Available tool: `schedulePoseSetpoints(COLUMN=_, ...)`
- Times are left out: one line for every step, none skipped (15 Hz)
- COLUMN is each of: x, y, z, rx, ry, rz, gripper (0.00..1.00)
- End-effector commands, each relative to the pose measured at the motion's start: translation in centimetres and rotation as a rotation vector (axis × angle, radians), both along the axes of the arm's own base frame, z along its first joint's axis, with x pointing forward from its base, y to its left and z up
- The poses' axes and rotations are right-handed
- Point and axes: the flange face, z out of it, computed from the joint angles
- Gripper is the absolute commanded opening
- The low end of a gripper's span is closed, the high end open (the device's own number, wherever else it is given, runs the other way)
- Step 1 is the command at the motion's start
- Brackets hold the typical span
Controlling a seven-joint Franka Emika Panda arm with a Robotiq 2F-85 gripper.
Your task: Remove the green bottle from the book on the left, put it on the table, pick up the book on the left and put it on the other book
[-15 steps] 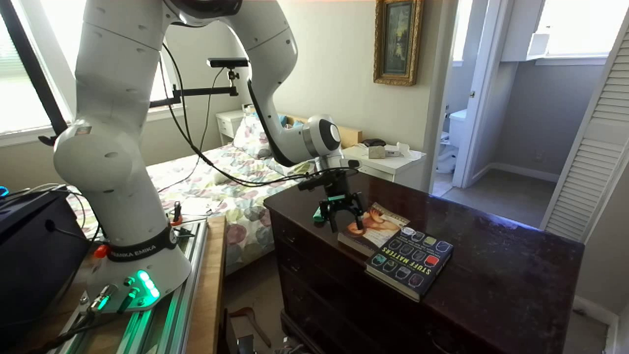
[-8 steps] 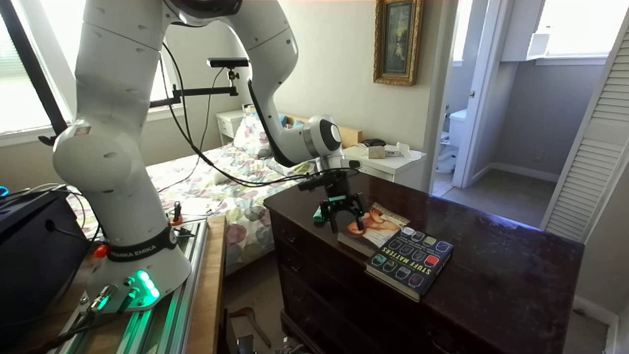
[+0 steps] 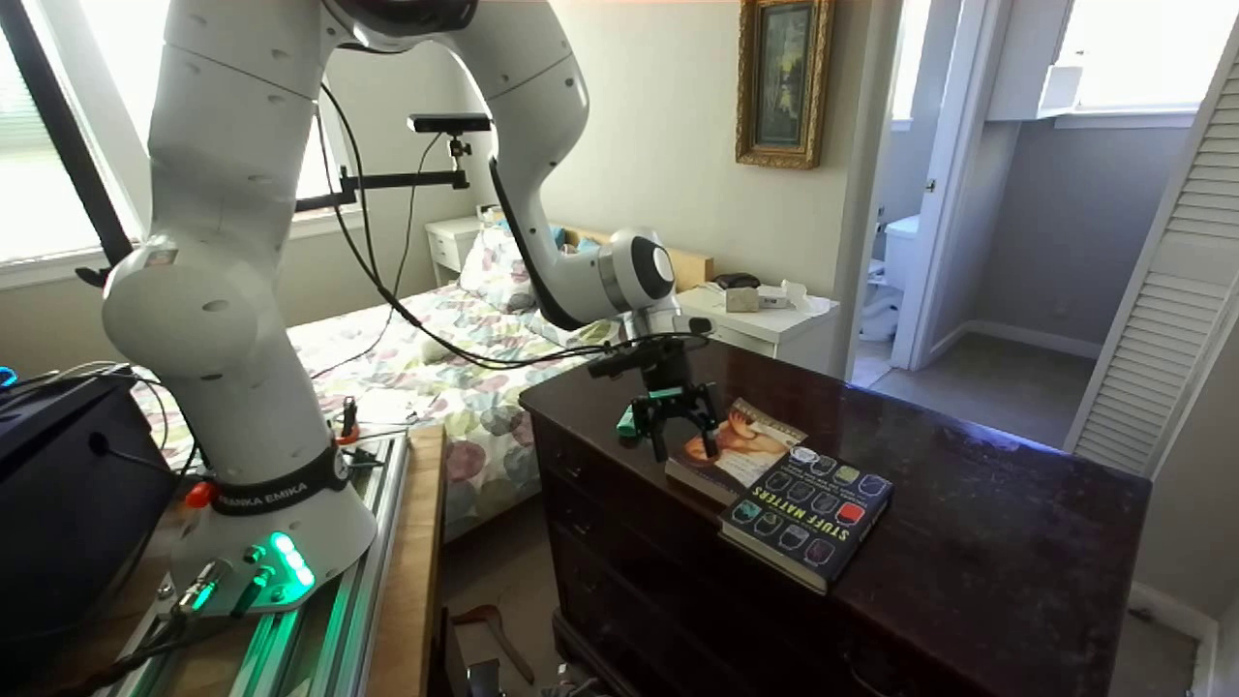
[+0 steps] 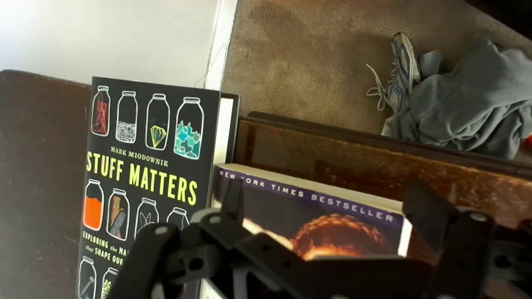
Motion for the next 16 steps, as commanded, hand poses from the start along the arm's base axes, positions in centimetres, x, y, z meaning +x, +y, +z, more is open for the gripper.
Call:
schedulePoseSetpoints(x=0.38, y=-0.29, z=-0.38, rx=-0.012, ry=-0.019, rz=0.004, gripper=0.97)
schedulePoseSetpoints(x=0.40, y=-0.33, z=-0.39, rx=-0.012, ry=-0.021, rz=0.001, gripper=0.98)
schedulePoseSetpoints(x=0.44, y=-0.34, z=-0.36, rx=-0.011, ry=-0.025, rz=-0.003, gripper=0.98)
schedulePoseSetpoints(x=0.48, y=-0.34, z=-0.31, rx=-0.010, ry=-0.029, rz=-0.006, gripper=0.98)
schedulePoseSetpoints(x=0.57, y=-0.33, z=-0.22, rx=-0.010, ry=-0.035, rz=-0.009, gripper=0.98)
schedulePoseSetpoints(x=0.64, y=-0.35, z=-0.14, rx=-0.010, ry=-0.040, rz=-0.012, gripper=0.98)
schedulePoseSetpoints(x=0.75, y=-0.38, z=-0.06, rx=-0.010, ry=-0.048, rz=-0.015, gripper=0.97)
schedulePoseSetpoints(x=0.85, y=-0.41, z=-0.01, rx=-0.010, ry=-0.054, rz=-0.018, gripper=0.97)
schedulePoseSetpoints(x=0.94, y=-0.45, z=0.04, rx=-0.011, ry=-0.060, rz=-0.021, gripper=0.96)
schedulePoseSetpoints(x=1.05, y=-0.47, z=0.09, rx=-0.011, ry=-0.069, rz=-0.026, gripper=0.95)
schedulePoseSetpoints(x=1.11, y=-0.47, z=0.11, rx=-0.012, ry=-0.075, rz=-0.028, gripper=0.94)
schedulePoseSetpoints(x=1.17, y=-0.47, z=0.16, rx=-0.012, ry=-0.084, rz=-0.032, gripper=0.93)
schedulePoseSetpoints(x=1.22, y=-0.46, z=0.18, rx=-0.012, ry=-0.090, rz=-0.035, gripper=0.92)
schedulePoseSetpoints(x=1.24, y=-0.45, z=0.20, rx=-0.012, ry=-0.096, rz=-0.040, gripper=0.93)
schedulePoseSetpoints(x=1.27, y=-0.43, z=0.23, rx=-0.011, ry=-0.101, rz=-0.044, gripper=0.93)
schedulePoseSetpoints(x=1.30, y=-0.40, z=0.29, rx=-0.010, ry=-0.106, rz=-0.047, gripper=0.94)
